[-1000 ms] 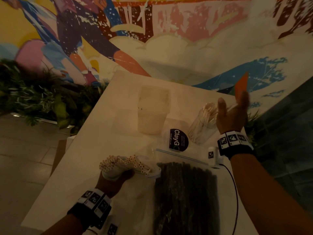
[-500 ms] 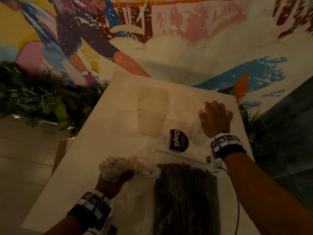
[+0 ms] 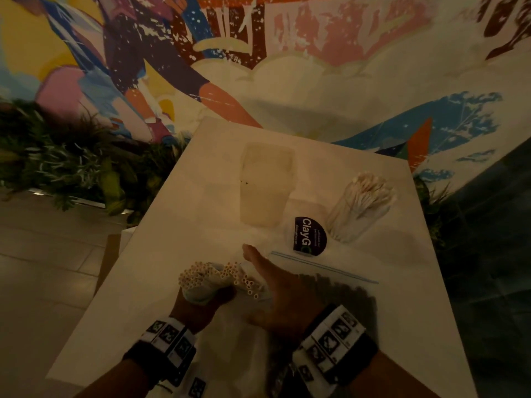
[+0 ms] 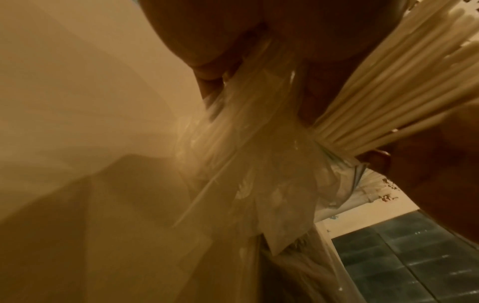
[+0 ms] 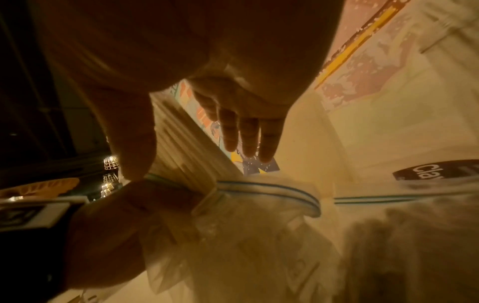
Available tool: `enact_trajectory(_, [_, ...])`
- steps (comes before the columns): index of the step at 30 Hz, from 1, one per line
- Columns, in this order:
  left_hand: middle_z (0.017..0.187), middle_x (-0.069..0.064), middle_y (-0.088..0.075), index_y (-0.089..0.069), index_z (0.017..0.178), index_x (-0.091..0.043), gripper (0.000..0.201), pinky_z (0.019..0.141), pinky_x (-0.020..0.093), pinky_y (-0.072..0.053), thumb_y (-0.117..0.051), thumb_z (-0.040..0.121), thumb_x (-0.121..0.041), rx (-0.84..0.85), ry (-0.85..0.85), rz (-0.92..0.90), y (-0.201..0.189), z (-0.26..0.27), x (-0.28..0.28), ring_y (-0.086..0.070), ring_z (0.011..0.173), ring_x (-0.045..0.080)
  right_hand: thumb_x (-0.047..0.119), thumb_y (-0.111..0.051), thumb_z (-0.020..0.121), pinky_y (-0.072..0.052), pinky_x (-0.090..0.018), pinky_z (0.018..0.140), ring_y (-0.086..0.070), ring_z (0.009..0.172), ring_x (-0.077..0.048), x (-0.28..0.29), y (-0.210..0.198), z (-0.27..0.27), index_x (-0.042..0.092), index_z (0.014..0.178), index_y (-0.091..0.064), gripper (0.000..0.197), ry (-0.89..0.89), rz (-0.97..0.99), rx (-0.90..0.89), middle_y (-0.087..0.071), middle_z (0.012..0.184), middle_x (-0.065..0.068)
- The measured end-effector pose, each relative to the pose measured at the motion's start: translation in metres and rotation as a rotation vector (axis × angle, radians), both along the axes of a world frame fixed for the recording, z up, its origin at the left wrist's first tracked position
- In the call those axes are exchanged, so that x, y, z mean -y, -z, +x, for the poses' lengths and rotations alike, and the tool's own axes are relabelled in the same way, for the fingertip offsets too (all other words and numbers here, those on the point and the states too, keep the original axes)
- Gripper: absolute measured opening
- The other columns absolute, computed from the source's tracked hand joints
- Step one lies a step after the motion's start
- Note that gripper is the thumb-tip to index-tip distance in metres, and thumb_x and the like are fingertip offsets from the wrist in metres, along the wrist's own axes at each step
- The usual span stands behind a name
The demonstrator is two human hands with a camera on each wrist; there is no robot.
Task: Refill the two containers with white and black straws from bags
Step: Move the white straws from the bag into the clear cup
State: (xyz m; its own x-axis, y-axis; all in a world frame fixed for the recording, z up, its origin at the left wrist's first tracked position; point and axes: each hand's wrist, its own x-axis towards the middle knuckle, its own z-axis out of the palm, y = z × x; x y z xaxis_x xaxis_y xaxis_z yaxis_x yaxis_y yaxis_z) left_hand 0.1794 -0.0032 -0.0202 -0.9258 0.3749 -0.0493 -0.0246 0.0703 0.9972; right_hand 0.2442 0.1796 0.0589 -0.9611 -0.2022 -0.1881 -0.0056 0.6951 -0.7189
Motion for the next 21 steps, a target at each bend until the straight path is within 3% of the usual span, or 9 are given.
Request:
enact_trajectory(2, [0.089, -0.002, -0.07, -0.071, 0.09, -0.036, 0.018, 0.085, 0.039, -0.055, -0.073, 0.075, -0.028, 0.018, 0.051, -0.031, 0.003, -0.001, 0.001, -0.065, 0.086, 0.009, 0.041, -0.07, 0.081, -0.037, -0.026, 0.109, -0.04, 0.133, -0.006, 0.007, 0.008, -0.006, 0.046, 0.148, -0.008, 0.091, 0.018, -0.032, -0.086, -0.036, 0.151, 0.012])
enact_trajectory(3, [0.091, -0.006, -0.068, -0.068, 0.09, -0.044, 0.017, 0.09, 0.037, -0.052, -0.07, 0.076, -0.035, 0.007, 0.085, -0.062, 0.0, 0.001, 0.0, -0.062, 0.086, 0.003, 0.043, -0.067, 0.084, -0.043, -0.029, 0.105, -0.05, 0.127, -0.012, 0.01, 0.011, -0.008, 0.041, 0.148, -0.019, 0.08, 0.028, -0.04, -0.151, -0.047, 0.145, 0.006])
enact_trajectory(5, [0.085, -0.029, -0.066, -0.06, 0.082, -0.066, 0.026, 0.082, 0.012, -0.049, -0.064, 0.057, -0.074, -0.049, 0.122, -0.098, -0.004, 0.001, 0.001, -0.057, 0.086, -0.013, 0.041, -0.062, 0.089, -0.053, -0.036, 0.093, -0.063, 0.11, -0.021, 0.012, 0.018, -0.009, 0.033, 0.142, -0.04, 0.057, 0.06, -0.057, -0.299, -0.064, 0.127, -0.003])
enact_trajectory(7, [0.085, -0.049, -0.056, -0.051, 0.075, -0.075, 0.043, 0.077, 0.006, -0.046, -0.054, 0.036, -0.093, -0.054, 0.136, -0.122, -0.008, 0.003, 0.002, -0.053, 0.085, -0.021, 0.039, -0.059, 0.091, -0.056, -0.034, 0.084, -0.068, 0.097, -0.023, 0.015, 0.023, -0.009, 0.036, 0.136, -0.045, 0.048, 0.088, -0.073, -0.374, -0.07, 0.114, -0.004])
enact_trajectory(10, [0.093, -0.044, -0.059, -0.056, 0.083, -0.069, 0.054, 0.089, 0.032, -0.05, -0.07, 0.032, -0.081, -0.044, 0.192, -0.06, -0.005, 0.005, 0.0, -0.059, 0.091, -0.01, 0.041, -0.058, 0.09, -0.055, -0.035, 0.086, -0.068, 0.101, -0.018, 0.018, 0.038, -0.011, 0.041, 0.13, -0.054, 0.041, 0.088, -0.036, -0.34, -0.071, 0.115, 0.002])
enact_trajectory(11, [0.09, -0.041, -0.062, -0.059, 0.08, -0.067, 0.055, 0.088, 0.033, -0.051, -0.074, 0.028, -0.078, -0.028, 0.191, -0.024, -0.007, 0.007, -0.001, -0.06, 0.089, -0.008, 0.038, -0.06, 0.09, -0.054, -0.034, 0.088, -0.067, 0.105, -0.016, 0.018, 0.043, -0.012, 0.04, 0.129, -0.057, 0.039, 0.089, -0.042, -0.33, -0.07, 0.117, 0.003])
enact_trajectory(13, [0.083, -0.041, -0.063, -0.06, 0.072, -0.066, 0.052, 0.081, 0.022, -0.053, -0.073, 0.023, -0.079, -0.028, 0.177, 0.021, -0.012, 0.008, -0.003, -0.061, 0.082, -0.013, 0.031, -0.061, 0.089, -0.054, -0.032, 0.089, -0.067, 0.105, -0.014, 0.019, 0.048, -0.011, 0.038, 0.127, -0.06, 0.038, 0.134, -0.072, -0.335, -0.07, 0.116, 0.004])
enact_trajectory(18, [0.089, -0.04, -0.063, -0.061, 0.083, -0.064, 0.04, 0.082, 0.017, -0.053, -0.067, 0.046, -0.08, -0.1, 0.103, 0.108, -0.018, 0.004, -0.007, -0.061, 0.087, -0.011, 0.018, -0.06, 0.088, -0.055, -0.03, 0.084, -0.07, 0.093, -0.011, 0.018, 0.043, -0.007, 0.028, 0.109, -0.072, 0.027, 0.254, -0.166, -0.376, -0.075, 0.099, 0.006])
enact_trajectory(21, [0.086, -0.031, -0.067, -0.064, 0.082, -0.058, 0.042, 0.084, 0.031, -0.055, -0.073, 0.045, -0.074, -0.057, 0.022, 0.096, -0.008, 0.002, -0.003, -0.064, 0.085, 0.003, 0.021, -0.058, 0.09, -0.054, -0.021, 0.086, -0.067, 0.093, -0.004, 0.014, 0.038, -0.007, 0.023, 0.101, -0.074, 0.02, 0.263, -0.211, -0.425, -0.074, 0.098, 0.006])
